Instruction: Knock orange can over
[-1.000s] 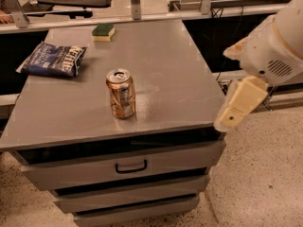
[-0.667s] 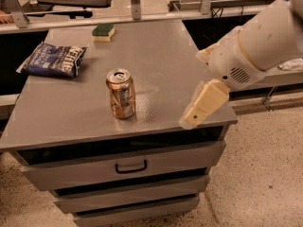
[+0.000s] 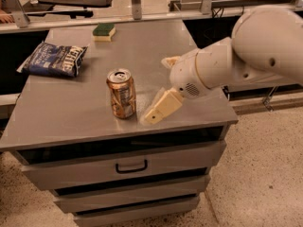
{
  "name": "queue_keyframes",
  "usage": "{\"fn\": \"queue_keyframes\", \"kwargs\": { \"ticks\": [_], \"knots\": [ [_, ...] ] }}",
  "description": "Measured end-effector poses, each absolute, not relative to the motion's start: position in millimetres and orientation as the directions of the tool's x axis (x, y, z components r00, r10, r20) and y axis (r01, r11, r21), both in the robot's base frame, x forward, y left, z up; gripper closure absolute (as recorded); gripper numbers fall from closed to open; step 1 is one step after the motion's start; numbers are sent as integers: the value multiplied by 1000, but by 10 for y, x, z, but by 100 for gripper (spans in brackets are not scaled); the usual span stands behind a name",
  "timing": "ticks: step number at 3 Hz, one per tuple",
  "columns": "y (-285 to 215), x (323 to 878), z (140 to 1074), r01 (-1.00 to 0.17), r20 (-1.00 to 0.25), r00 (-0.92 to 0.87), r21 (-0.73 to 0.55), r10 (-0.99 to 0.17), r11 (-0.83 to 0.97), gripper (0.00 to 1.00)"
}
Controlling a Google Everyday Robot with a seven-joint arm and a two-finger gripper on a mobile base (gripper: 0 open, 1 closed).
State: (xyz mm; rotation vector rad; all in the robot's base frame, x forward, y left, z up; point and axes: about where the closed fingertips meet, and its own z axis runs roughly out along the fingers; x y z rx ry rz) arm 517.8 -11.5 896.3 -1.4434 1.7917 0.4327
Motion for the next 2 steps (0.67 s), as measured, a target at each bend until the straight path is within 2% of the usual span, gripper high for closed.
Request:
{"fn": "queue_keyframes", "kwargs": {
  "ticks": [2],
  "knots": [
    [454,5357,8766,-938,-852,-50,-140,-521,318,0]
  ]
}}
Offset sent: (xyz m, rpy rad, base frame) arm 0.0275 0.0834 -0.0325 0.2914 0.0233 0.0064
